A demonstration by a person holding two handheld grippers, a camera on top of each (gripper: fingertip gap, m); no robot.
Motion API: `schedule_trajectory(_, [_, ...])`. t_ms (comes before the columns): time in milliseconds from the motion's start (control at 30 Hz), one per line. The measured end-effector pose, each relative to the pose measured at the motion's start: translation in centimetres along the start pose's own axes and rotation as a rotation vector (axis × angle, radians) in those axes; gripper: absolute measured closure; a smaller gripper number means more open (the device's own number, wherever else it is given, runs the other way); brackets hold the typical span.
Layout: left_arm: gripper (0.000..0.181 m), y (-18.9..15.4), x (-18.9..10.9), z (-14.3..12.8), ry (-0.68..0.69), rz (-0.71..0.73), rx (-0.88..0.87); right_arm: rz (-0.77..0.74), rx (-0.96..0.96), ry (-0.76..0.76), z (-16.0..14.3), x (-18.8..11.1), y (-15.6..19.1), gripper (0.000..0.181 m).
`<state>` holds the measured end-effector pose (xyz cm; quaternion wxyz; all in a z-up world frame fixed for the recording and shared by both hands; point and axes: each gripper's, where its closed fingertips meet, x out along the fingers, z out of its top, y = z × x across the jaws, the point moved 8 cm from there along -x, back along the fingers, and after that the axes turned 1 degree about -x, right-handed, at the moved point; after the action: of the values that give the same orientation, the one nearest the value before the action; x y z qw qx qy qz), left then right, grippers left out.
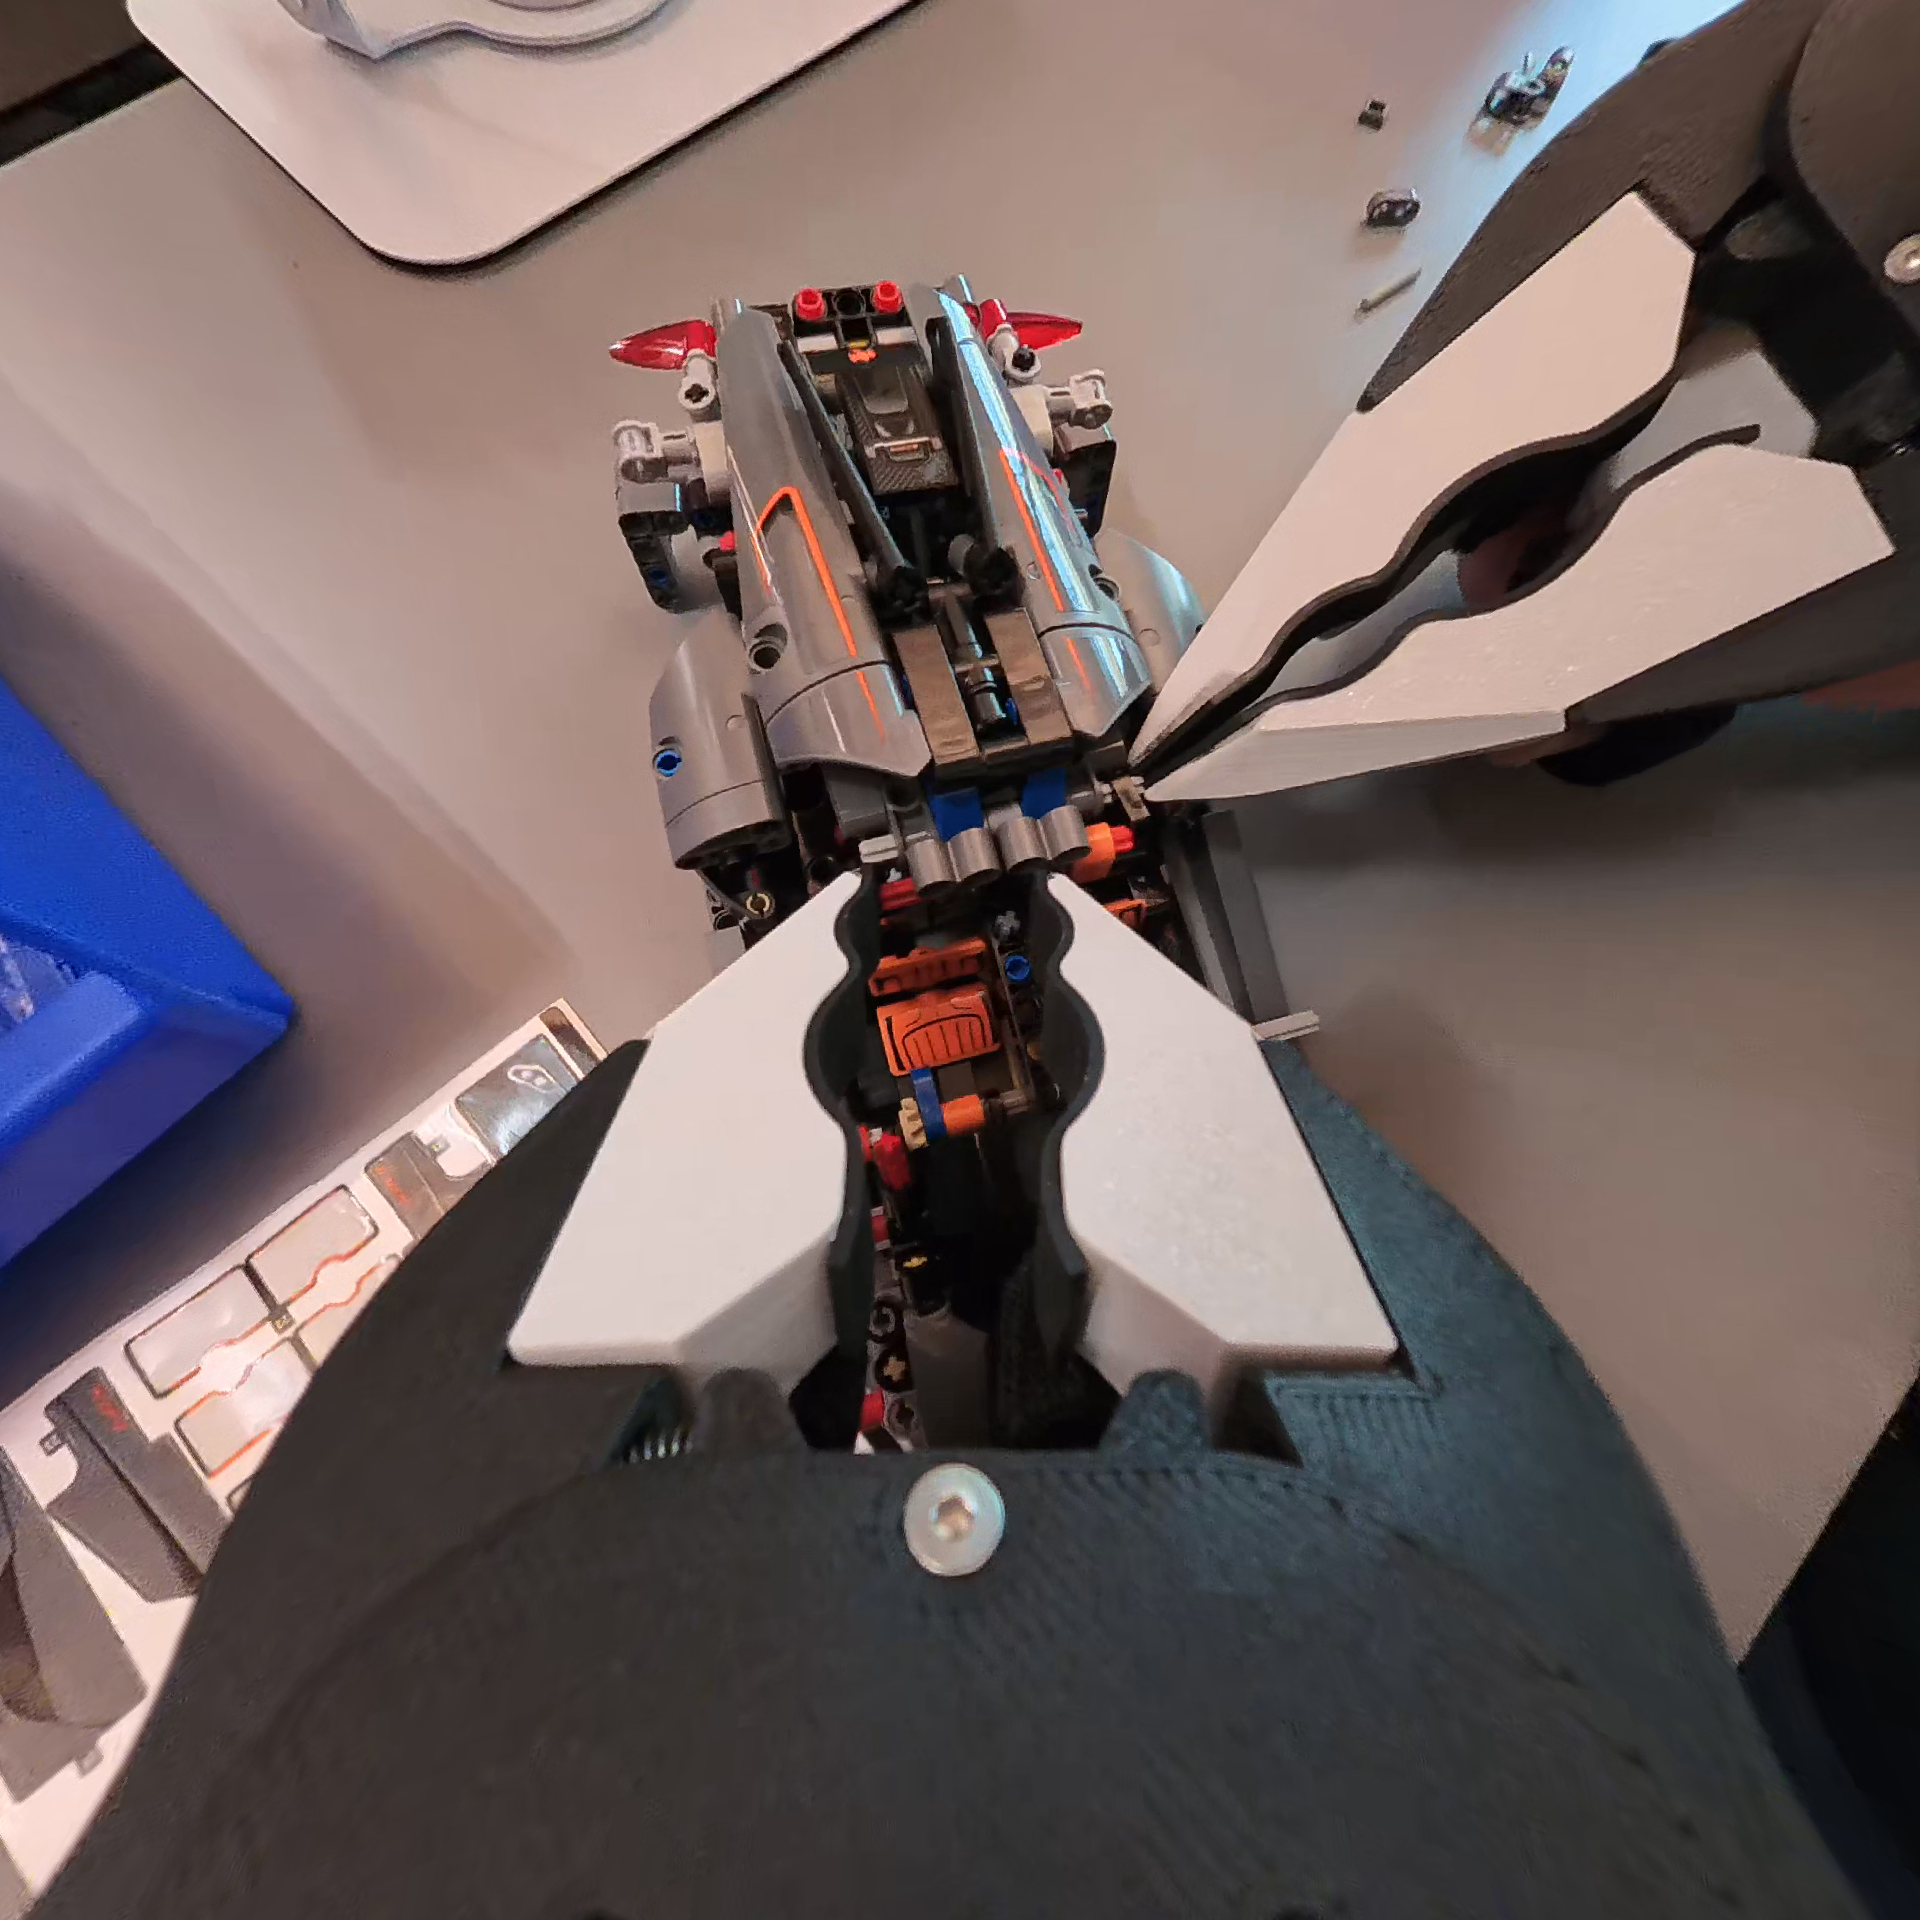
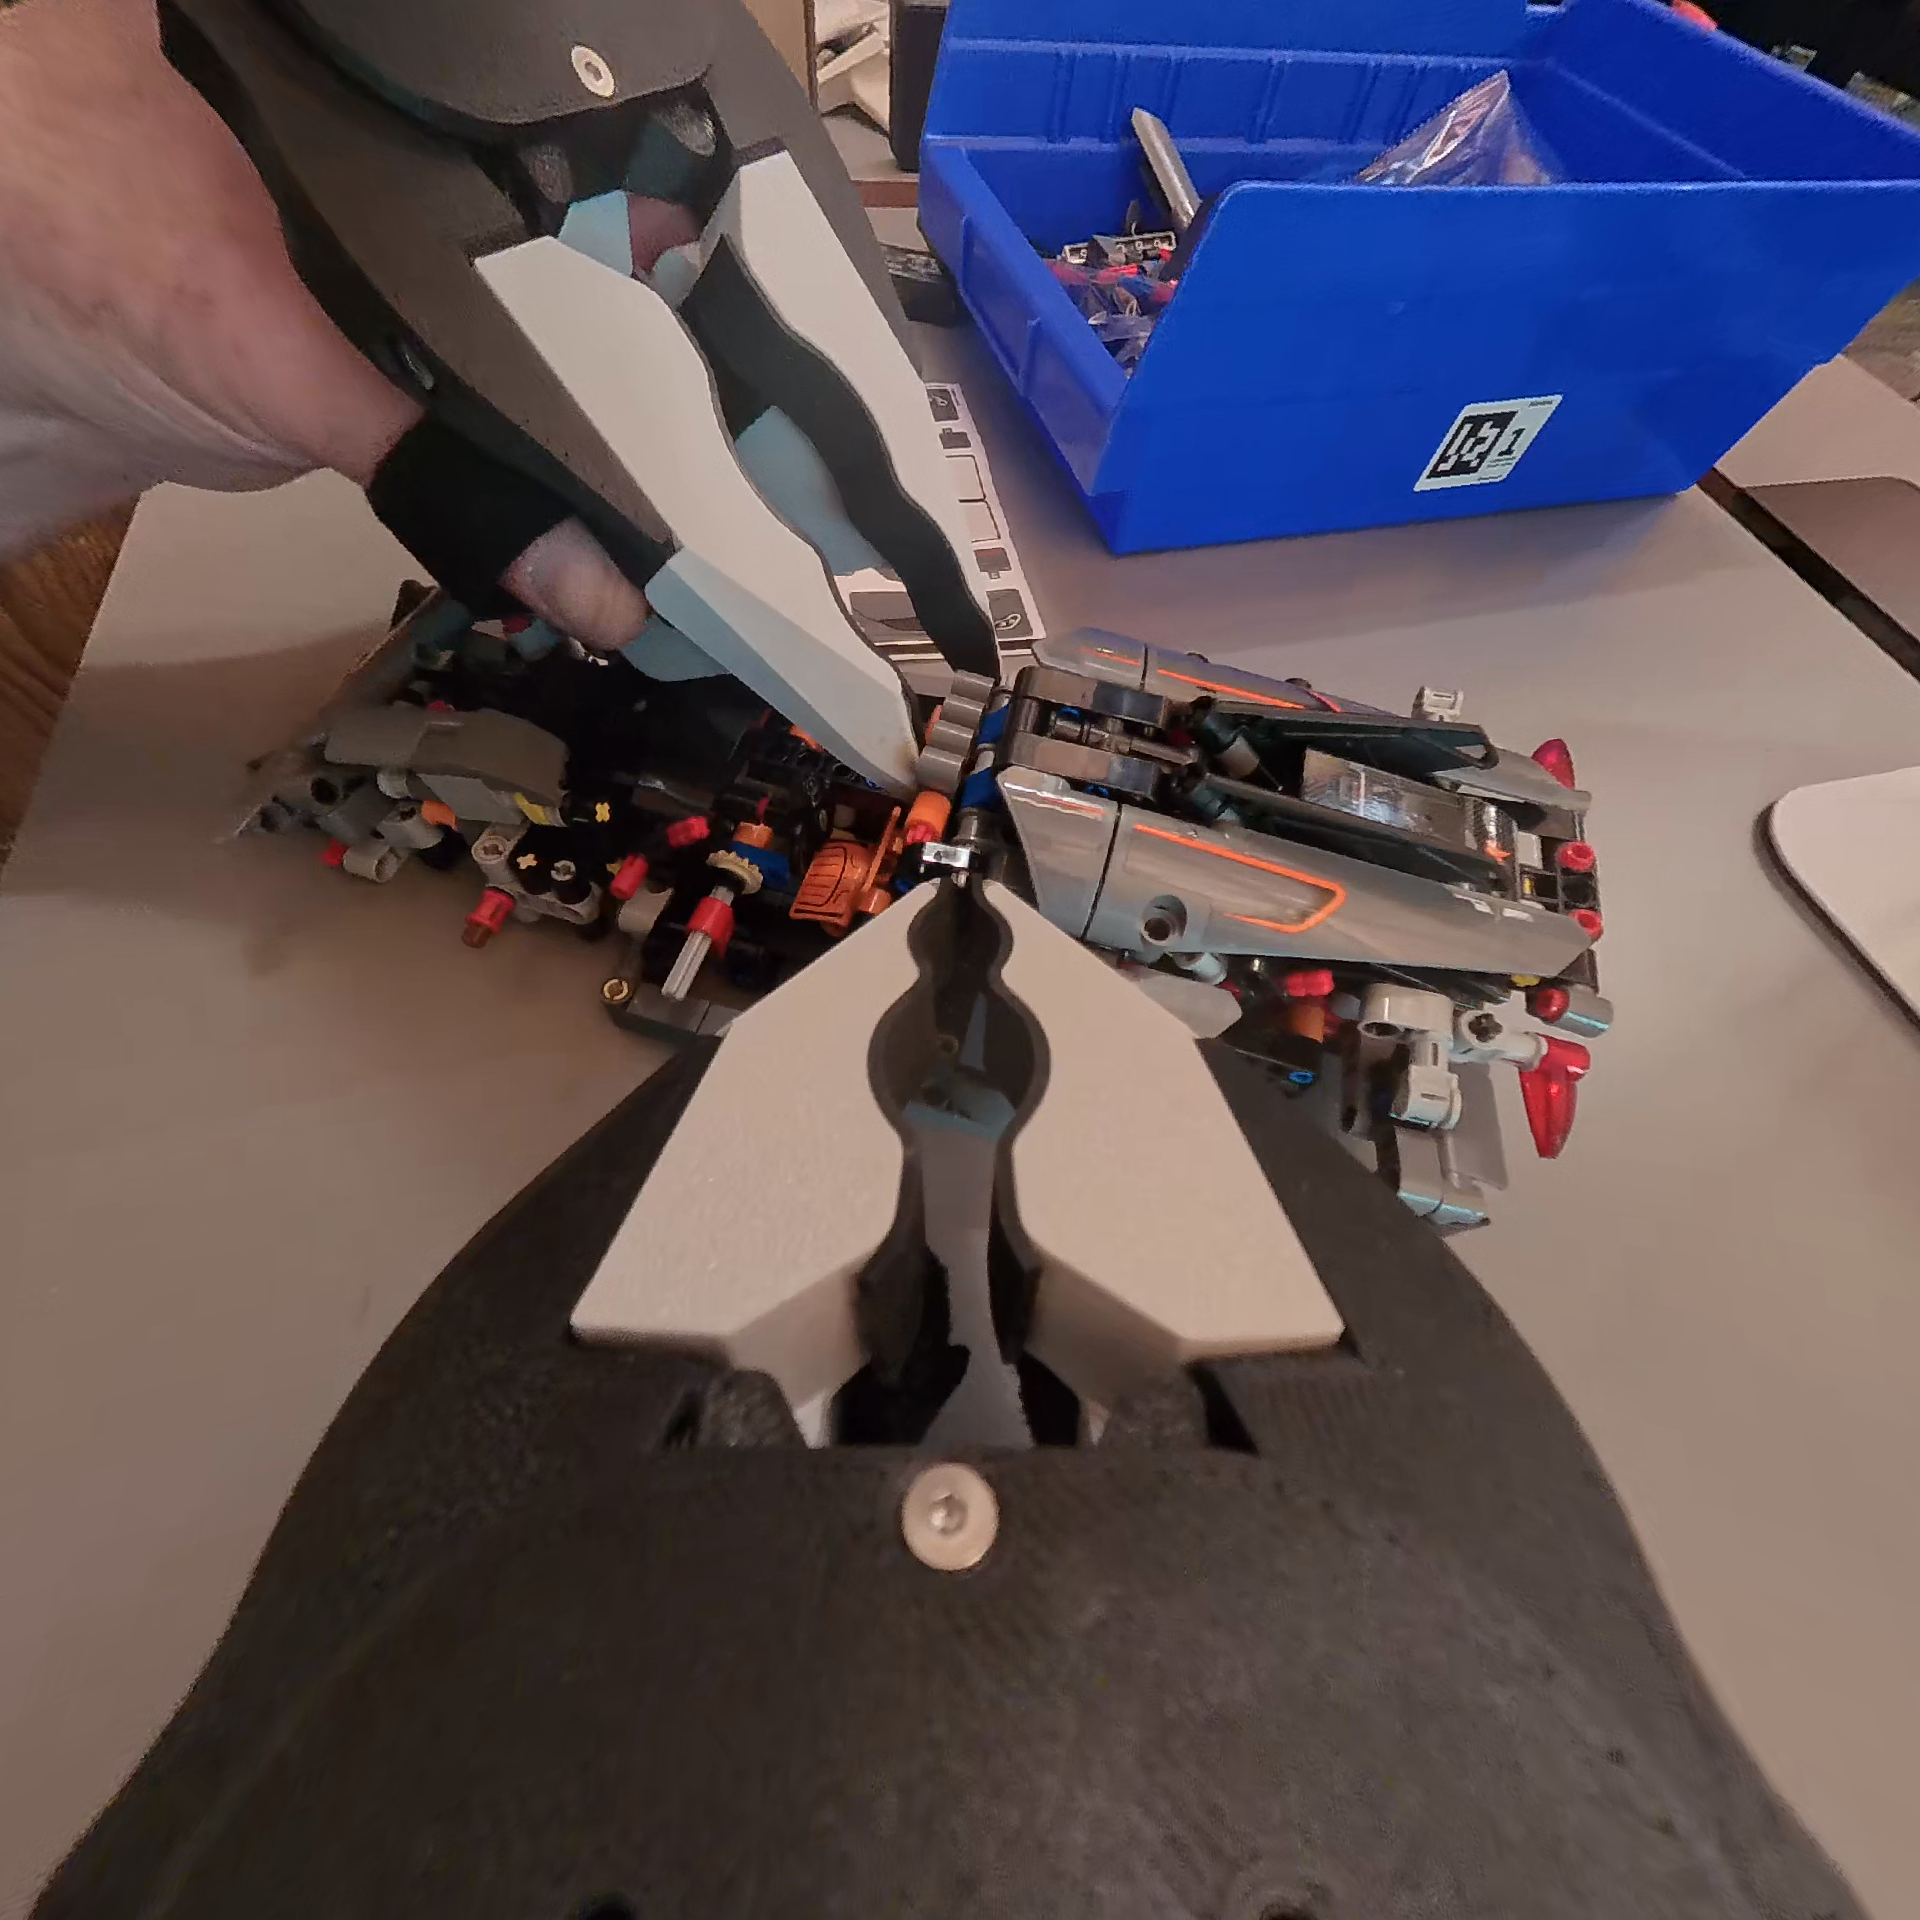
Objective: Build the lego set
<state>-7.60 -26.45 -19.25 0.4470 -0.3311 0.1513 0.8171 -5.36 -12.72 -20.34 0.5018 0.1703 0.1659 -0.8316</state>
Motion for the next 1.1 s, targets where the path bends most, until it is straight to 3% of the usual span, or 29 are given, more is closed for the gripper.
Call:
schedule_trajectory(33, [0.156, -0.03, -0.01, -0.05, -0.007, 0.002, 0.003, 0.008, 0.003, -0.004, -0.03, 0.01, -0.05, 0.181])
schedule_trajectory(1100, [0.156, 0.25, 0.02, -0.17, -0.016, -0.021, 0.045, 0.019, -0.019, -0.016, -0.22, 0.09, -0.09, 0.181])
